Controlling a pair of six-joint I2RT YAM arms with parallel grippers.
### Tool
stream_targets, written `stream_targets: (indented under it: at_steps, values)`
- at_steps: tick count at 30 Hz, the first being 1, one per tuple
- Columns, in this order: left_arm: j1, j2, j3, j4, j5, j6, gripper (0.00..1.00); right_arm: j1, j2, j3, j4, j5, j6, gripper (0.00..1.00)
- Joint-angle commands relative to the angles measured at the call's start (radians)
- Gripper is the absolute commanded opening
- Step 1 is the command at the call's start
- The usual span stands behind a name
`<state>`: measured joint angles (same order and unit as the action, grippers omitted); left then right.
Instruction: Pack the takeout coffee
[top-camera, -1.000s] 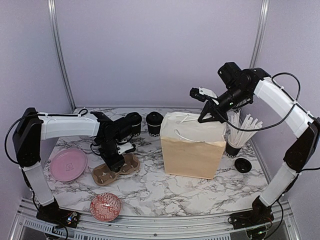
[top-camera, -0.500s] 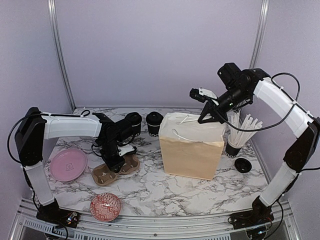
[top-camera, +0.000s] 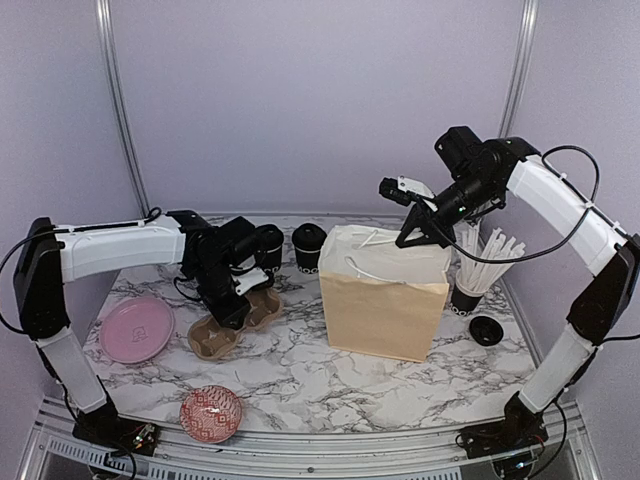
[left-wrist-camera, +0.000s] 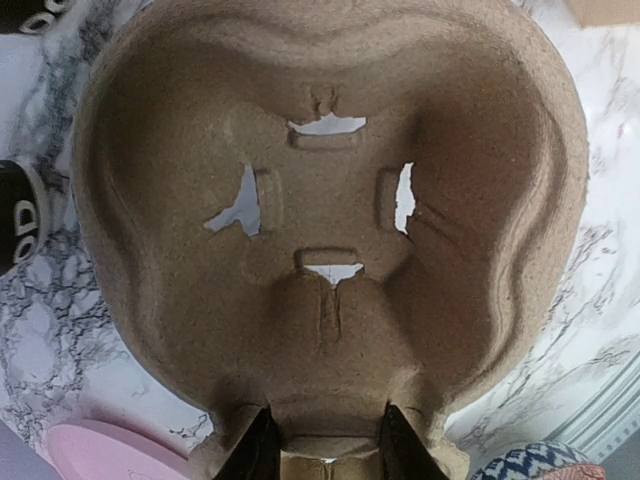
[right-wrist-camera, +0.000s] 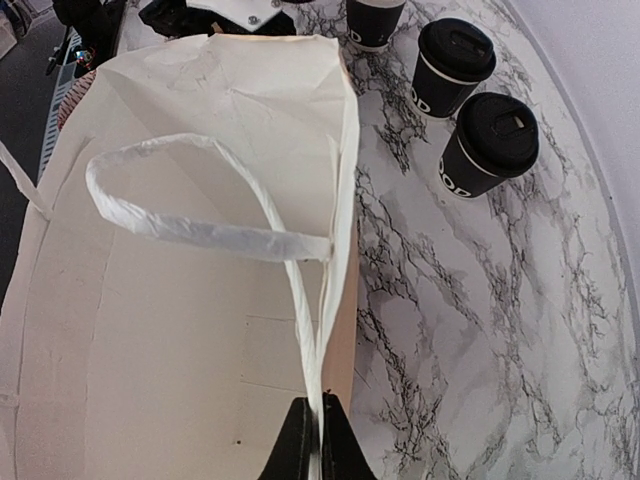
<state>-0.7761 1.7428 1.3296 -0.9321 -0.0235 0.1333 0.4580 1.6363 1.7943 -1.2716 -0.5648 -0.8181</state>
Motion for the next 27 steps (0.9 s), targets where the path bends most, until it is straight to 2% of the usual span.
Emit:
stream_targets:
  at_steps: [1, 9, 14, 16, 22, 27]
  values:
    - [0.0, -0.16, 0.093, -0.048, 0.019, -0.039, 0.29, 0.001, -0.01, -0.001, 0.004, -0.012, 0.0, 0.04]
    - [-0.001, -0.401, 0.26, 0.022, 0.016, -0.031, 0.29, 0.03, -0.021, -0.004, -0.029, -0.069, -0.031, 0.04]
    - [-0.003, -0.489, 0.293, 0.201, 0.191, 0.01, 0.31, 0.085, -0.006, 0.012, -0.045, -0.103, -0.035, 0.04]
    - [-0.006, -0.494, 0.3, 0.28, 0.309, 0.01, 0.31, 0.105, 0.006, 0.025, -0.059, -0.138, -0.035, 0.04]
    - [-0.058, -0.451, 0.312, 0.488, 0.507, 0.003, 0.31, 0.151, 0.054, 0.051, -0.091, -0.219, -0.025, 0.05]
    - [-0.109, -0.408, 0.255, 0.729, 0.622, -0.044, 0.32, 0.164, 0.082, 0.04, -0.082, -0.255, -0.018, 0.05]
